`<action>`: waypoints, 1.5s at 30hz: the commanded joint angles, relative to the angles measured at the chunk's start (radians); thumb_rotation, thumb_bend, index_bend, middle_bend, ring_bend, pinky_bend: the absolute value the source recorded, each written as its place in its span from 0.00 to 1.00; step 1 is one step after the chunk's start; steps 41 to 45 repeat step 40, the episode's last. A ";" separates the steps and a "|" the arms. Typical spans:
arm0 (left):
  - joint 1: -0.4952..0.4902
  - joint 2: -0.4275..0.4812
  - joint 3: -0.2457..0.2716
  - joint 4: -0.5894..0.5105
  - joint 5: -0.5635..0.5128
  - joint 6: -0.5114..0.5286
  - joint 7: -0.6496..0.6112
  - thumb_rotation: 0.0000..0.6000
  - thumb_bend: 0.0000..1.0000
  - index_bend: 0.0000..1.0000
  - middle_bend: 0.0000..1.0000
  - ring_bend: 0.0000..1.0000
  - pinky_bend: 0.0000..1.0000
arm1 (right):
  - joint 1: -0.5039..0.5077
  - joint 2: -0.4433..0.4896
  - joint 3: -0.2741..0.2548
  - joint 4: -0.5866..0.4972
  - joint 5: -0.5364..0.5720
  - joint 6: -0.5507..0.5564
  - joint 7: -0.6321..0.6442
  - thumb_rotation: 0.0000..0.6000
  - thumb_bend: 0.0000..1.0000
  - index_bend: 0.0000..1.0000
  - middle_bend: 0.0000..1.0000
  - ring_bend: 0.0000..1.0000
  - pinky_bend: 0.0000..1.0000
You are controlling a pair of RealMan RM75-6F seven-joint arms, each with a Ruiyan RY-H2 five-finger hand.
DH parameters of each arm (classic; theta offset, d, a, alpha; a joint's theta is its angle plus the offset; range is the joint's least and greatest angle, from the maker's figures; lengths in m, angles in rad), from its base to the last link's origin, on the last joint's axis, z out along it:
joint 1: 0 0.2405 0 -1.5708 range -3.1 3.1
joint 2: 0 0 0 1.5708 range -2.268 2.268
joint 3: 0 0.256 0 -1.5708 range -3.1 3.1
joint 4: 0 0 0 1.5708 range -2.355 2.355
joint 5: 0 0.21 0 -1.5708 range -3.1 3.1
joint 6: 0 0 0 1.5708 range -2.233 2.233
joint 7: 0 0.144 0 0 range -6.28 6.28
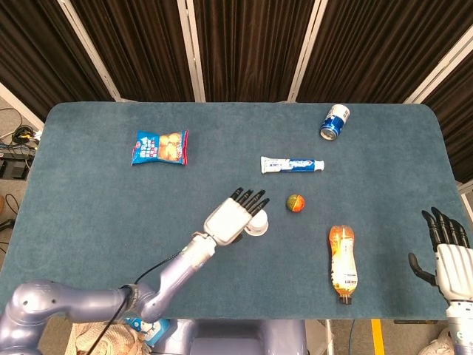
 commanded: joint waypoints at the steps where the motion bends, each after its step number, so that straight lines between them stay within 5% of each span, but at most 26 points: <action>1: 0.094 0.114 0.058 -0.142 0.029 0.116 0.012 1.00 0.15 0.00 0.01 0.09 0.16 | 0.000 0.002 -0.002 0.000 0.002 -0.003 -0.004 1.00 0.39 0.00 0.00 0.00 0.06; 9: 0.304 0.391 0.205 -0.343 0.134 0.317 -0.107 1.00 0.10 0.00 0.01 0.09 0.16 | -0.003 0.001 0.001 -0.003 0.014 0.000 -0.026 1.00 0.39 0.00 0.00 0.00 0.06; 20: 0.553 0.670 0.341 -0.382 0.240 0.534 -0.358 1.00 0.09 0.00 0.00 0.03 0.09 | -0.001 -0.006 -0.004 -0.003 0.012 -0.001 -0.070 1.00 0.39 0.00 0.00 0.00 0.06; 25: 0.650 0.704 0.377 -0.349 0.259 0.607 -0.398 1.00 0.08 0.00 0.00 0.00 0.00 | 0.000 -0.003 -0.010 0.002 0.000 -0.002 -0.077 1.00 0.39 0.00 0.00 0.00 0.05; 33: 0.762 0.661 0.388 -0.224 0.307 0.681 -0.486 1.00 0.08 0.00 0.00 0.00 0.00 | 0.003 -0.007 -0.020 0.010 -0.018 -0.003 -0.105 1.00 0.39 0.00 0.00 0.00 0.02; 45: 0.790 0.654 0.346 -0.205 0.304 0.684 -0.505 1.00 0.08 0.00 0.00 0.00 0.00 | 0.005 -0.015 -0.018 0.015 -0.030 0.005 -0.105 1.00 0.39 0.00 0.00 0.00 0.02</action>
